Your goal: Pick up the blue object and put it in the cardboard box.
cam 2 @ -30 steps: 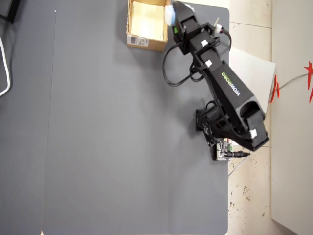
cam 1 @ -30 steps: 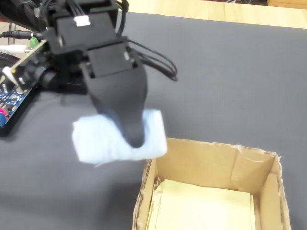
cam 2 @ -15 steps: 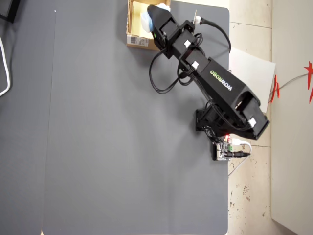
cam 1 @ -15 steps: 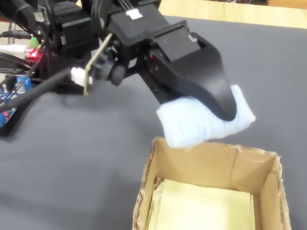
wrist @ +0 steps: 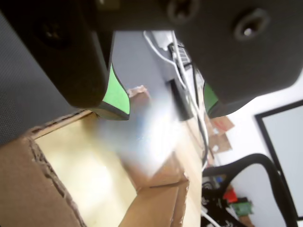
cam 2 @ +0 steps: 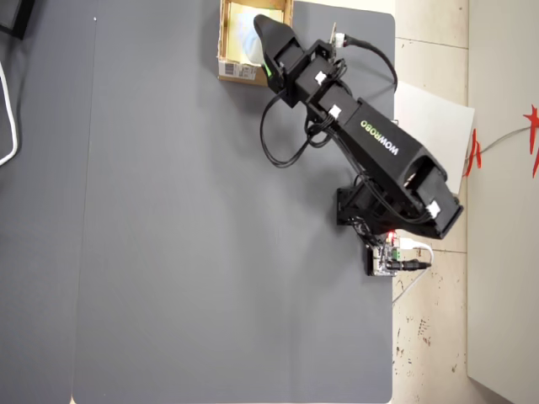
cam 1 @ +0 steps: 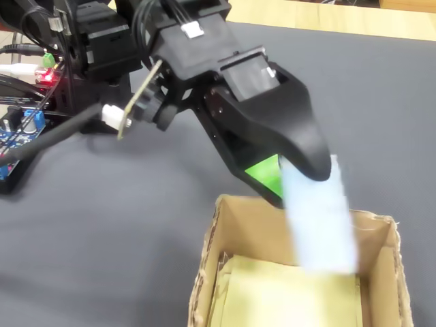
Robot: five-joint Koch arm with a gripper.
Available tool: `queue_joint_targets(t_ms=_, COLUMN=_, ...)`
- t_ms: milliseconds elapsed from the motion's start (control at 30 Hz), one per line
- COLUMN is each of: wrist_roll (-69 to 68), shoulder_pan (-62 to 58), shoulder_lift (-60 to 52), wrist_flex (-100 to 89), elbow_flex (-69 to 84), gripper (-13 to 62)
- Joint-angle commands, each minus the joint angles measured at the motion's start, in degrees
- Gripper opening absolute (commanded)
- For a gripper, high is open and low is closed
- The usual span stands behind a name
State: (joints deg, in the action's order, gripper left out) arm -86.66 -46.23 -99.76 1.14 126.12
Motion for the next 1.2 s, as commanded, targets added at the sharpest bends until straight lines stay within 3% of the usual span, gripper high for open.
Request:
queue_joint_targets(t_ms=0, wrist_roll=-2.02, shoulder_pan=0.70, shoulder_lift=-1.05, wrist_flex=-1.32, elbow_flex=-4.83, gripper=30.8)
queue_joint_targets(t_ms=267, wrist_roll=-3.87, shoulder_pan=1.93, shoulder_lift=-2.55, wrist_flex=-1.67, elbow_flex=-4.83, gripper=30.8)
queue_joint_targets(t_ms=633, wrist_roll=-5.62, shoulder_pan=14.24, shoulder_lift=-11.51, wrist_flex=-2.46, elbow_flex=0.79, gripper=32.5)
queue_joint_targets(t_ms=1167, wrist_roll=-5.54, shoulder_pan=32.34, shoulder_lift=-25.49, wrist_flex=-8.96, elbow_flex=25.84, gripper=32.6)
